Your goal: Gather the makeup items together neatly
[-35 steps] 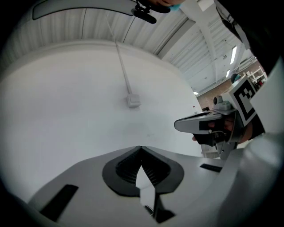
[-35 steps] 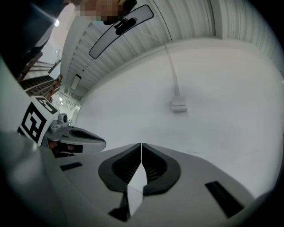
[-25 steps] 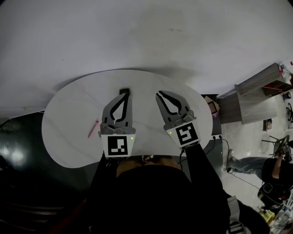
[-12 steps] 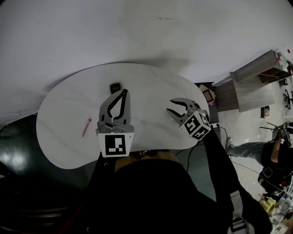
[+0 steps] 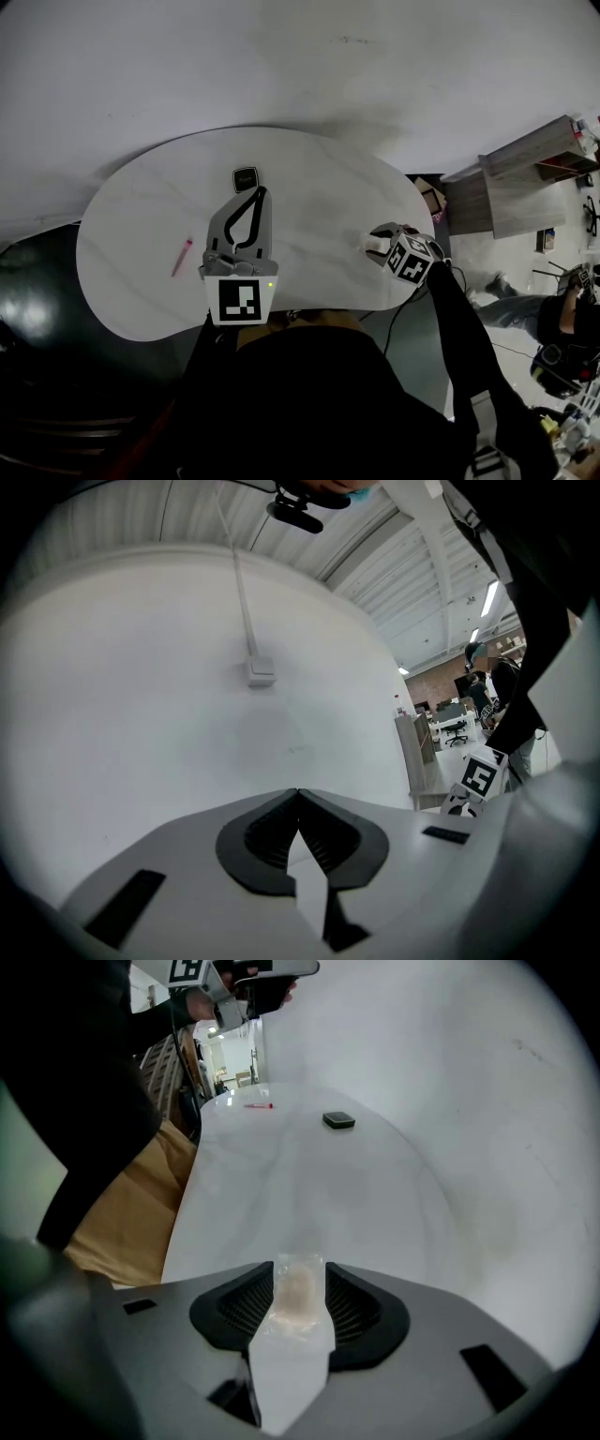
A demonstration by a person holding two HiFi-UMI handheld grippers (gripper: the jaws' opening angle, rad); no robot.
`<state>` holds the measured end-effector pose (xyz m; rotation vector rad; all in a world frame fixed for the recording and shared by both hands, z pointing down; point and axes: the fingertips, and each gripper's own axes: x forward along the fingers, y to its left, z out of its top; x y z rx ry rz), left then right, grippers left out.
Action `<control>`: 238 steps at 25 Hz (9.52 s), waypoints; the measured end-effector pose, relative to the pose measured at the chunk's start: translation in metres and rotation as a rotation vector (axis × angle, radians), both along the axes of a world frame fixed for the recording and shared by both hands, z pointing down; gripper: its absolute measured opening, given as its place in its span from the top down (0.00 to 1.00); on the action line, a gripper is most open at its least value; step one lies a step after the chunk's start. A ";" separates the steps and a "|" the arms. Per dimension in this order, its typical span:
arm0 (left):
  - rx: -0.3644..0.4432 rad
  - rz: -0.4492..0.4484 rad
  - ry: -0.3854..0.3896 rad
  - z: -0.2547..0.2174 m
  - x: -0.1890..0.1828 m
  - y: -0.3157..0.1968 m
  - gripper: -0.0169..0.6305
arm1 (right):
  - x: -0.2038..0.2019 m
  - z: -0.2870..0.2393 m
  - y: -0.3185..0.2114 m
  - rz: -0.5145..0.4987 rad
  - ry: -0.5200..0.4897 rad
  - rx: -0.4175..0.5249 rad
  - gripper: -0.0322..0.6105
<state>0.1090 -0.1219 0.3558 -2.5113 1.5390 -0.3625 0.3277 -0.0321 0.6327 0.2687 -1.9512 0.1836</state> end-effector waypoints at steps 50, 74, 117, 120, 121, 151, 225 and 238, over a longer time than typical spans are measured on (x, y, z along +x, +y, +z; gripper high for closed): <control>-0.040 -0.088 0.077 -0.006 -0.148 -0.001 0.95 | -0.244 -0.234 -0.072 0.644 -0.753 0.520 0.76; -0.092 -0.075 0.108 0.021 -0.223 0.005 0.95 | -0.341 -0.063 -0.105 0.898 -0.529 0.145 0.75; 0.030 -0.027 0.120 -0.033 -0.240 0.012 0.95 | -0.350 -0.297 -0.080 0.593 -0.829 0.767 0.67; 0.035 -0.016 0.120 -0.036 -0.236 0.014 0.95 | -0.346 -0.310 -0.073 0.560 -0.834 0.832 0.67; 0.039 -0.013 0.123 -0.035 -0.235 0.015 0.95 | -0.344 -0.311 -0.072 0.560 -0.831 0.842 0.67; 0.068 -0.005 0.148 -0.041 -0.230 0.019 0.95 | -0.335 -0.316 -0.073 0.583 -0.852 0.874 0.90; -0.100 -0.250 0.066 0.026 -0.201 -0.022 0.95 | -0.268 0.022 -0.143 -0.453 0.057 0.009 0.44; -0.098 -0.155 0.050 0.023 -0.170 -0.028 0.95 | -0.236 0.022 -0.104 -0.324 -0.013 -0.022 0.44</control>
